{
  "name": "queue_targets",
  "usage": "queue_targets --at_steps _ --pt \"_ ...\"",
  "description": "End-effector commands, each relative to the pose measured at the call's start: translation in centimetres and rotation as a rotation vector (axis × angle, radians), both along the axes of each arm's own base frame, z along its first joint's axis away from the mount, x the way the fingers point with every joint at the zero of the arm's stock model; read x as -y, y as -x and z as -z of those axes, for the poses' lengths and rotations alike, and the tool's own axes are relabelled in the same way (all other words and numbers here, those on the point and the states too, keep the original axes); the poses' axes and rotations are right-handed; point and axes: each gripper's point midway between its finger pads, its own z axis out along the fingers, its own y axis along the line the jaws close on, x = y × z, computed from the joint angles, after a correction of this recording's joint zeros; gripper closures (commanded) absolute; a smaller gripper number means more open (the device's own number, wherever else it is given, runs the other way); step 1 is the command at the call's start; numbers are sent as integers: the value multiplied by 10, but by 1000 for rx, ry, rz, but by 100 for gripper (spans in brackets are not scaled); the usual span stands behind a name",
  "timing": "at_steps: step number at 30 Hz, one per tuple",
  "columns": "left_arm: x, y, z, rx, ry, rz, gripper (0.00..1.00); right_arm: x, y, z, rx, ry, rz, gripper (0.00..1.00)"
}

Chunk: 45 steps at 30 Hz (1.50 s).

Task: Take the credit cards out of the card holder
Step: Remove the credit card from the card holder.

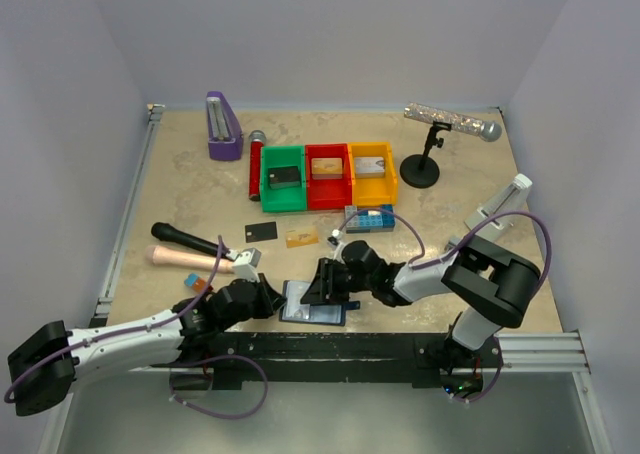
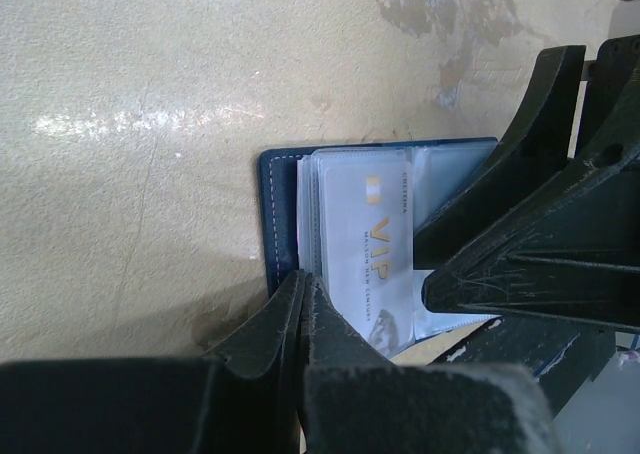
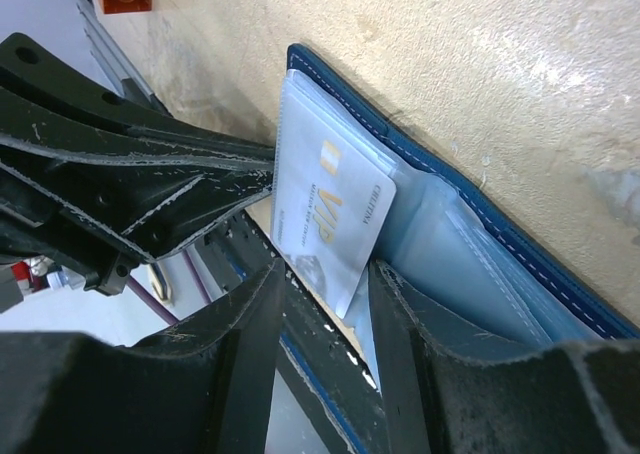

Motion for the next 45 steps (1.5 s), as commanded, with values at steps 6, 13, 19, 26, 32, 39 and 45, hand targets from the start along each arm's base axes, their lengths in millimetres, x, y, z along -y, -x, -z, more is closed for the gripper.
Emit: queue_targets --at_steps 6,13,19,26,32,39,45 --pt "-4 11 20 -44 -15 24 100 -7 -6 -22 65 -119 18 57" --pt "-3 12 22 -52 -13 25 100 -9 -7 -28 69 -184 43 60" --pt "-1 13 21 -56 -4 30 100 -12 -8 -30 64 -219 51 61" --pt "1 14 20 -58 2 34 100 -13 -11 -38 83 -243 58 62" --pt "-6 18 30 -70 -17 31 100 -13 -13 -42 98 -252 71 69" --pt "-7 18 31 -71 -16 31 100 -11 -16 -44 109 -255 86 74" --pt "-7 18 31 -69 -14 29 100 -10 -17 -46 115 -253 99 78"
